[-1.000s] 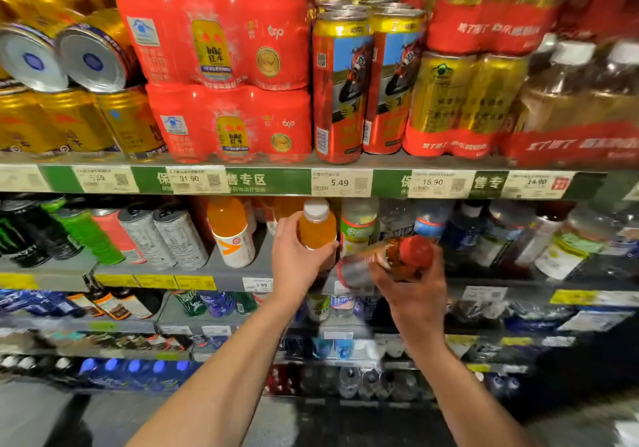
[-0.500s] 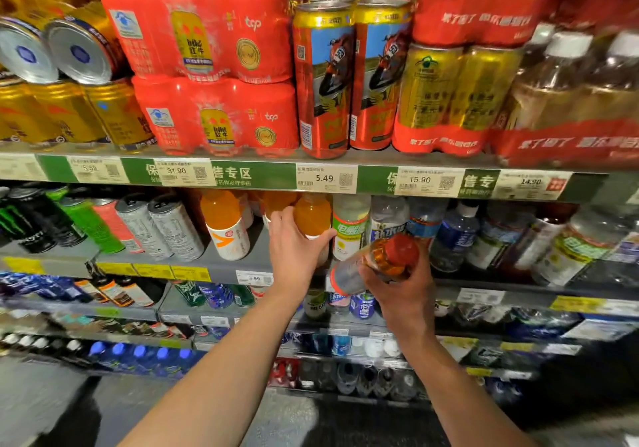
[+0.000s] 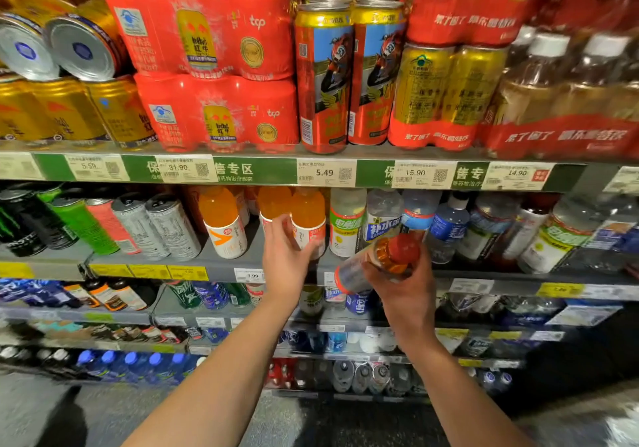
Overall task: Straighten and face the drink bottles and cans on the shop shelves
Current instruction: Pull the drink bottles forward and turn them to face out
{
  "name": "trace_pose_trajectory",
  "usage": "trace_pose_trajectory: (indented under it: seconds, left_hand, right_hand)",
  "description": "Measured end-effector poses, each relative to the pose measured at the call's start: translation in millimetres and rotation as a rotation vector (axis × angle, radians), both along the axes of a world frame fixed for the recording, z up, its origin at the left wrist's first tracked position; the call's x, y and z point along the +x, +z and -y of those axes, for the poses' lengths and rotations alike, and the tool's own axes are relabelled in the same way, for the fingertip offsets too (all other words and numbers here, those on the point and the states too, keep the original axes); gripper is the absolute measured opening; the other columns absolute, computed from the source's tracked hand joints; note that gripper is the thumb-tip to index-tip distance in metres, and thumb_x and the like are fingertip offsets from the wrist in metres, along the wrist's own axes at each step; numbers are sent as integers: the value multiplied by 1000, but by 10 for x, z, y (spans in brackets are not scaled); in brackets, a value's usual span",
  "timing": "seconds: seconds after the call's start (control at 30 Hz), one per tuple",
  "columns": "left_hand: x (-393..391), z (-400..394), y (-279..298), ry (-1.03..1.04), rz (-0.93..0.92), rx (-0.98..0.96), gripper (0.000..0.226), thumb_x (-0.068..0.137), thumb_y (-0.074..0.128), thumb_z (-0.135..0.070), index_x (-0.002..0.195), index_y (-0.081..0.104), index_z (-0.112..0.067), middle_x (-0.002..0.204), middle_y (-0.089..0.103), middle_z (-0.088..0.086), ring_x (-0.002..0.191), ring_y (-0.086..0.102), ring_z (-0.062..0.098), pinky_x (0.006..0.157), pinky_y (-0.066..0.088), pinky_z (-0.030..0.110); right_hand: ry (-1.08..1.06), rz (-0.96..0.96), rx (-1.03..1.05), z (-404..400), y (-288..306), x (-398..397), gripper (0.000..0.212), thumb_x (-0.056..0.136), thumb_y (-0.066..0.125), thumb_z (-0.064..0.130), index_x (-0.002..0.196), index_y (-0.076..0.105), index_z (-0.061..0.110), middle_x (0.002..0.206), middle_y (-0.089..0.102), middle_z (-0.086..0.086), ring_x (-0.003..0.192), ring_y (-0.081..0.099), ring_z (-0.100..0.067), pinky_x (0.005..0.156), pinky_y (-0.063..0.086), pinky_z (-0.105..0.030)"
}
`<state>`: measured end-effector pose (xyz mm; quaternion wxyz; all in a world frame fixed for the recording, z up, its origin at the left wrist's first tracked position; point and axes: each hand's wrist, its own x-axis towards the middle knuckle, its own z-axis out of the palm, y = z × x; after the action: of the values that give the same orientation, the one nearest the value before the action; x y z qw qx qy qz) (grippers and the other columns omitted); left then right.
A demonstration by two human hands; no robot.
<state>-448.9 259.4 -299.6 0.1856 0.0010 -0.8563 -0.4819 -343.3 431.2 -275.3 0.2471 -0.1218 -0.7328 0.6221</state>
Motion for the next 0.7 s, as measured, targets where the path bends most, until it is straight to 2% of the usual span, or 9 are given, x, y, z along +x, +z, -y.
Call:
trace_pose_trajectory:
  seconds: [0.07, 0.13, 0.17, 0.27, 0.33, 0.4, 0.5, 0.6, 0.7]
  left_hand:
    - [29, 62, -36, -36, 15, 41, 59, 73, 88, -25, 114, 46, -33, 97, 58, -7, 86, 59, 14, 67, 41, 11]
    - [59, 113, -43, -52, 21, 88, 58, 74, 88, -23, 105, 43, -41, 93, 60, -11, 83, 60, 8, 66, 41, 11]
    - [69, 127, -41, -52, 17, 101, 58, 74, 88, -22, 103, 43, -43, 93, 60, -12, 83, 60, 6, 68, 44, 15]
    - [120, 94, -27, -62, 45, 181, 54, 72, 88, -21, 101, 46, -37, 90, 60, -8, 81, 60, 12, 68, 46, 24]
    - [196, -12, -15, -115, 43, 231, 49, 73, 87, -15, 100, 49, -29, 87, 58, 2, 77, 57, 23, 66, 44, 30]
    - [309, -154, -7, -187, -77, 193, 46, 72, 86, -8, 96, 49, -22, 85, 56, 7, 74, 53, 26, 64, 42, 26]
    - [428, -380, 32, -317, -124, 260, 43, 73, 86, -3, 99, 54, -17, 90, 61, 1, 78, 58, 12, 67, 43, 11]
    - [489, -604, 44, -386, -121, 275, 44, 75, 86, -10, 102, 55, -27, 95, 62, -11, 82, 61, -3, 69, 44, 8]
    - [577, -888, 61, -472, -69, 303, 44, 76, 85, -11, 107, 57, -25, 100, 62, -7, 84, 61, 7, 71, 53, 28]
  right_hand:
    - [-21, 10, 13, 32, 31, 36, 84, 55, 81, 65, 130, 50, 43, 111, 68, 16, 105, 66, -8, 99, 53, -33]
    - [-80, 13, 76, 61, 74, 84, 71, 57, 81, 58, 119, 47, 60, 102, 67, 30, 95, 64, 9, 86, 48, -7]
    - [-114, 10, 104, 63, 90, 108, 64, 60, 81, 53, 113, 48, 61, 99, 65, 37, 90, 62, 15, 78, 44, -1]
    - [-189, 12, 90, 33, 85, 174, 56, 65, 86, 44, 111, 54, 47, 95, 68, 27, 84, 65, 8, 75, 49, -7]
    - [-219, 20, 44, -13, 42, 226, 65, 63, 88, 42, 119, 55, 35, 99, 70, 17, 89, 67, 3, 80, 52, -16]
    - [-252, 30, 15, -82, 18, 296, 74, 59, 86, 48, 124, 54, 34, 104, 69, 16, 92, 66, 7, 79, 49, -11]
    - [-317, 49, 32, -256, -2, 385, 70, 64, 89, 43, 124, 54, 32, 105, 68, 12, 89, 64, 11, 74, 46, -5]
    - [-396, 28, 99, -462, -1, 486, 60, 70, 86, 40, 119, 55, 26, 97, 66, 13, 84, 63, 12, 73, 43, 0]
    - [-464, 17, 133, -731, 33, 606, 62, 72, 87, 38, 122, 54, 24, 98, 64, 19, 87, 59, 18, 77, 38, 4]
